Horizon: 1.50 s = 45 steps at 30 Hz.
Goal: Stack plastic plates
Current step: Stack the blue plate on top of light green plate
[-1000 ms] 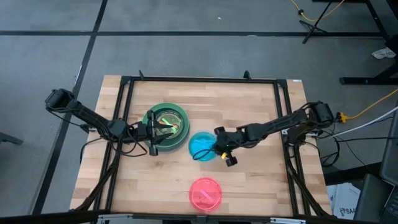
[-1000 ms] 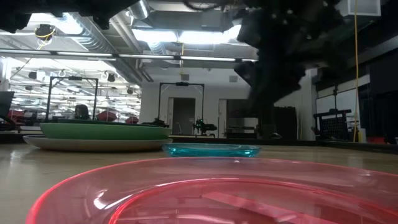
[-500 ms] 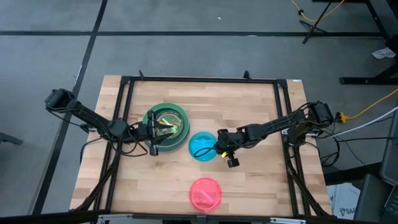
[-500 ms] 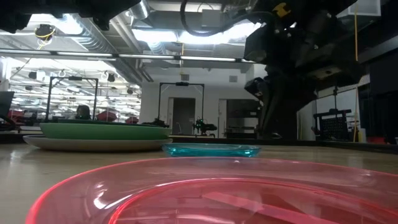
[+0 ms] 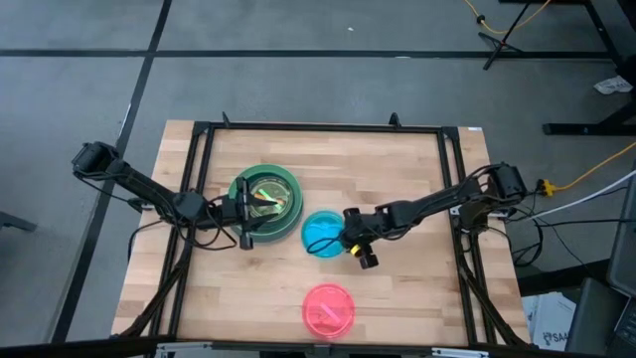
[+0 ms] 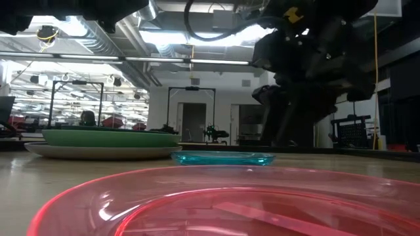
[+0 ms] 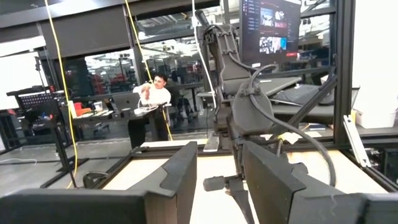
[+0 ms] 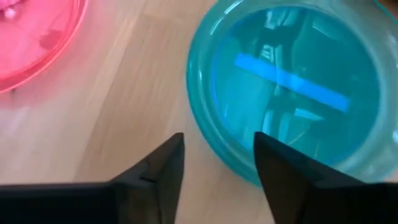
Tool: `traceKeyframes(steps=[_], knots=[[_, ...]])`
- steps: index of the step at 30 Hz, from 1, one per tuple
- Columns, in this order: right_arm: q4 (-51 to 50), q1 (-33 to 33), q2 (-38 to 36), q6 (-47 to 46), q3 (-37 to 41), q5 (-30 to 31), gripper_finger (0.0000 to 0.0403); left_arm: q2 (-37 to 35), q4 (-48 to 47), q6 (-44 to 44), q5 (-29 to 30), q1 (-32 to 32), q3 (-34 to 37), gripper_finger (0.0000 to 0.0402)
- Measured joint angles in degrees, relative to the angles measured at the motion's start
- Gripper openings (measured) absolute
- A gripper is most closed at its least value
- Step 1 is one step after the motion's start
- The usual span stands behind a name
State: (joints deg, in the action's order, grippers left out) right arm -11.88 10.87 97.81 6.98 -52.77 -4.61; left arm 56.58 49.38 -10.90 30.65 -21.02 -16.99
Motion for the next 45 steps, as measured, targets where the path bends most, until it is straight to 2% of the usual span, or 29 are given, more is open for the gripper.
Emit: traceKeyframes(steps=[6, 12, 26, 36, 45], knots=[[0.75, 0.04, 1.74, 3.91, -0.07, -1.44, 0.0224, 0.02, -0.29, -0.02, 0.09, 0.0, 0.0, 0.0124], [3.93, 0.02, 3.33, 8.48, -0.04, 0.21, 0.0219, 0.0, -0.43, -0.02, 0.15, 0.0, -0.02, 0.0124], [4.86, 0.0, 6.07, 12.78, -0.16, 2.43, 0.0119, 0.0, -0.48, 0.15, 0.15, 0.26, -0.02, 0.0124], [4.88, 0.07, 6.09, 14.11, -0.13, 4.28, 0.001, 0.0, -0.43, 0.22, 0.13, 0.26, -0.02, 0.0124], [4.31, 0.0, 5.91, 17.41, -0.24, 10.23, 0.0006, 0.0, -0.48, 0.22, 0.13, 0.26, -0.02, 0.0124]])
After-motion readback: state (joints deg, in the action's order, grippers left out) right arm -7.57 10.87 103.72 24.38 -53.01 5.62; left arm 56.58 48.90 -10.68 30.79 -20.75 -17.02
